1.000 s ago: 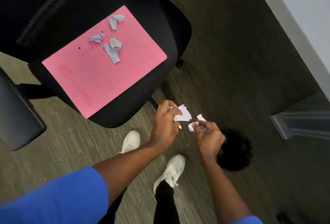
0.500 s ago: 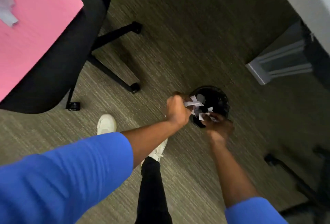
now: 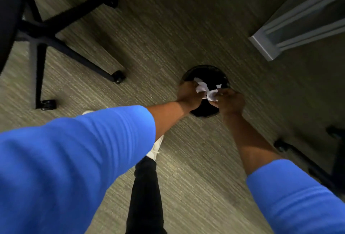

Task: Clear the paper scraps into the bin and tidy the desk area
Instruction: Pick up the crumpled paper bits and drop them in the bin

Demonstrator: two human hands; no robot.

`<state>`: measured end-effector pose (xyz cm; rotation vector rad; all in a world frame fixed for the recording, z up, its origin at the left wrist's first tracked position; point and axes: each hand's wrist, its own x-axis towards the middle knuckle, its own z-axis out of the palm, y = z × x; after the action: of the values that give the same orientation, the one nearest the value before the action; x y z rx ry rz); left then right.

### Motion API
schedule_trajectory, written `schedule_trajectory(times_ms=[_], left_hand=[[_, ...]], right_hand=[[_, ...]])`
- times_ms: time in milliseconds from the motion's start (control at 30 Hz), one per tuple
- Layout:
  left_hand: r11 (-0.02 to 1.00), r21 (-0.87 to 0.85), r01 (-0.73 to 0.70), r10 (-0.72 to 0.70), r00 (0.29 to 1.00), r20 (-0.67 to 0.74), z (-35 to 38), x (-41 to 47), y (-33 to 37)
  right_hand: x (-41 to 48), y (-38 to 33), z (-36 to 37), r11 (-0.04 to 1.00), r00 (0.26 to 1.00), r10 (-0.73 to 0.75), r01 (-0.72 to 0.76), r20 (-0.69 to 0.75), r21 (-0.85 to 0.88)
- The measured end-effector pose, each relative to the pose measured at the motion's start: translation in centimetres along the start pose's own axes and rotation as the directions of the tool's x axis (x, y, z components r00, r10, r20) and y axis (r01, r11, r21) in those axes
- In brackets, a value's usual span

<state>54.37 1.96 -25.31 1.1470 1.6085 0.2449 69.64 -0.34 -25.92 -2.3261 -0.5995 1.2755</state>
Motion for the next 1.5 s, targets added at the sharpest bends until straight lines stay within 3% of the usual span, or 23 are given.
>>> schedule_trajectory(times_ms=[233, 333, 533, 767, 933, 1033, 1133, 1333, 1433, 1500], left_hand=[[0.992, 0.117, -0.052, 0.037, 0.991, 0.127, -0.3, 0.2, -0.1], [0.979, 0.168, -0.114, 0.079, 0.977, 0.198, -1.3, -0.2, -0.1], [0.921, 0.303, -0.245, 0.181, 0.958, 0.224, -5.6, -3.1, 0.0], [0.991, 0.118, -0.061, 0.073, 0.993, -0.096, -16.6, -7.4, -1.0], [0.99, 0.088, -0.112, 0.133, 0.947, -0.293, -25.5, -10.8, -3.2], [0.987, 0.12, -0.109, 0.15, 0.89, -0.43, -31.3, -12.3, -4.4], [0.989, 0.143, -0.038, 0.114, 0.81, -0.575, -37.9, -13.1, -5.5], [0.963, 0.249, 0.101, 0.123, 0.659, -0.742, -52.2, -13.6, -7.8], [0.931, 0.313, 0.19, 0.128, 0.634, -0.763, -58.6, -13.0, -8.9], [0.899, 0.363, 0.245, 0.124, 0.653, -0.747, -61.8, -12.3, -9.6]], right_hand=[[0.8, -0.2, 0.6, 0.969, 0.995, -0.09, 0.078, -0.04, -0.233], [-0.3, -0.6, 0.8, 0.91, 0.975, -0.208, 0.162, -0.081, -0.381], [-4.1, -4.1, 3.1, 0.899, 0.935, -0.336, 0.284, -0.111, -0.333], [-9.6, -11.1, 8.3, 0.869, 0.893, -0.449, 0.427, -0.036, -0.249], [-14.4, -17.6, 13.1, 0.858, 0.867, -0.492, 0.498, 0.075, -0.124], [-17.6, -21.3, 15.9, 0.826, 0.838, -0.53, 0.544, 0.128, -0.145], [-20.9, -24.7, 19.0, 0.735, 0.765, -0.625, 0.644, 0.157, -0.211], [-27.3, -29.5, 26.8, 0.638, 0.657, -0.706, 0.752, 0.264, -0.164], [-30.2, -31.0, 30.9, 0.542, 0.555, -0.78, 0.83, 0.291, -0.13], [-32.0, -31.9, 33.6, 0.495, 0.507, -0.796, 0.86, 0.33, -0.127]])
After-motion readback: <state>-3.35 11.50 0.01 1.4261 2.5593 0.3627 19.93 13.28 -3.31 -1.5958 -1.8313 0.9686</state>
